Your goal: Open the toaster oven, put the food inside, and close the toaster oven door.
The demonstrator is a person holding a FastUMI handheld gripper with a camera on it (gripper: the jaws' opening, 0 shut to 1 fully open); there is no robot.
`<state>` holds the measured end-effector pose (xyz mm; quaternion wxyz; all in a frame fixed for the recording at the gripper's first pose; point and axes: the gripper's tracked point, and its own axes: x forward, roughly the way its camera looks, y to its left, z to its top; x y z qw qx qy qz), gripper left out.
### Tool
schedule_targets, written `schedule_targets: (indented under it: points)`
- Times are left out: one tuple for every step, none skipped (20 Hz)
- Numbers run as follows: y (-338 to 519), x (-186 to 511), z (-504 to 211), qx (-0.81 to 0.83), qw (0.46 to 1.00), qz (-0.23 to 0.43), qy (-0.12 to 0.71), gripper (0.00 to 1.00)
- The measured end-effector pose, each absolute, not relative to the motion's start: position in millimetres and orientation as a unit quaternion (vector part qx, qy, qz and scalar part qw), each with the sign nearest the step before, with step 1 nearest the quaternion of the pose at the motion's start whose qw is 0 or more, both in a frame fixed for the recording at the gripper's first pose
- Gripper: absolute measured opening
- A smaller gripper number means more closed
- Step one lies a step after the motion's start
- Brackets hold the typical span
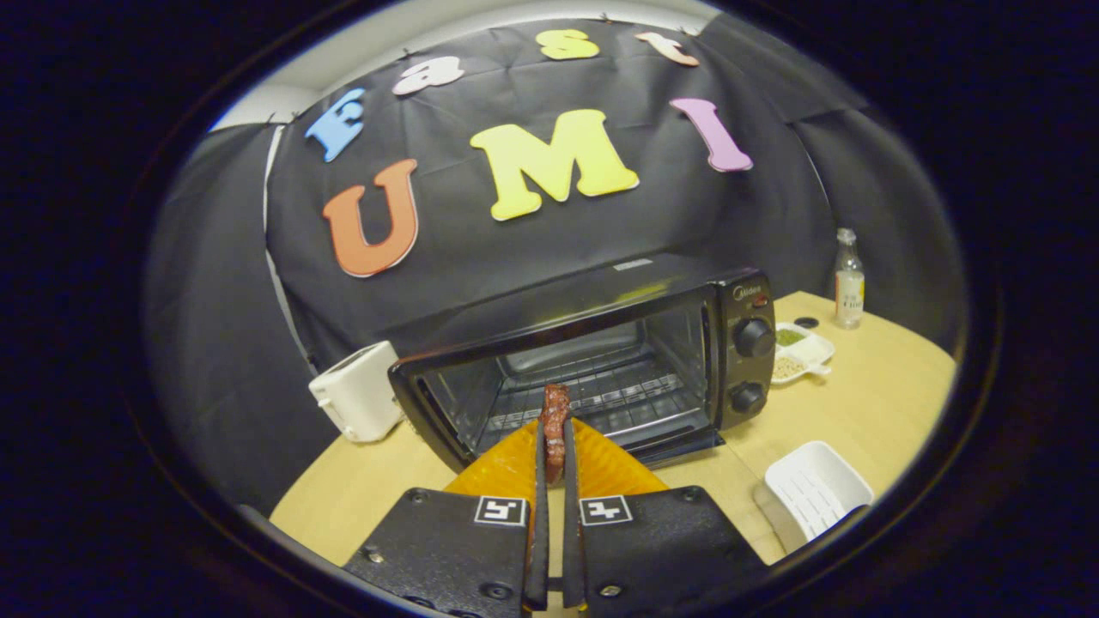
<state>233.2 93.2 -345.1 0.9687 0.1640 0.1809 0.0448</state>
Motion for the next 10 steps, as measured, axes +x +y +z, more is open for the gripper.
schedule_targets:
  points:
    - [95.2, 241.2, -344.3, 0.181, 0.966, 0.048, 0.181, 0.1]
    - [97.8, 249.2, -344.0, 0.195, 0.963, 0.053, 0.18, 0.1]
    - [101.0, 255.8, -345.4, 0.211, 0.959, 0.058, 0.181, 0.1]
    - [104.8, 262.9, -348.0, 0.223, 0.955, 0.064, 0.186, 0.1]
    - [109.1, 270.2, -351.0, 0.237, 0.95, 0.071, 0.189, 0.1]
    - [112.3, 277.7, -354.0, 0.251, 0.946, 0.075, 0.192, 0.1]
    - [113.9, 285.8, -358.0, 0.268, 0.941, 0.076, 0.194, 0.1]
    - [115.8, 293.6, -359.9, 0.288, 0.934, 0.074, 0.195, 0.1]
    - [117.3, 300.7, -362.7, 0.307, 0.927, 0.072, 0.201, 0.1]
    - [117.6, 307.3, -367.6, 0.326, 0.918, 0.072, 0.211, 0.1]
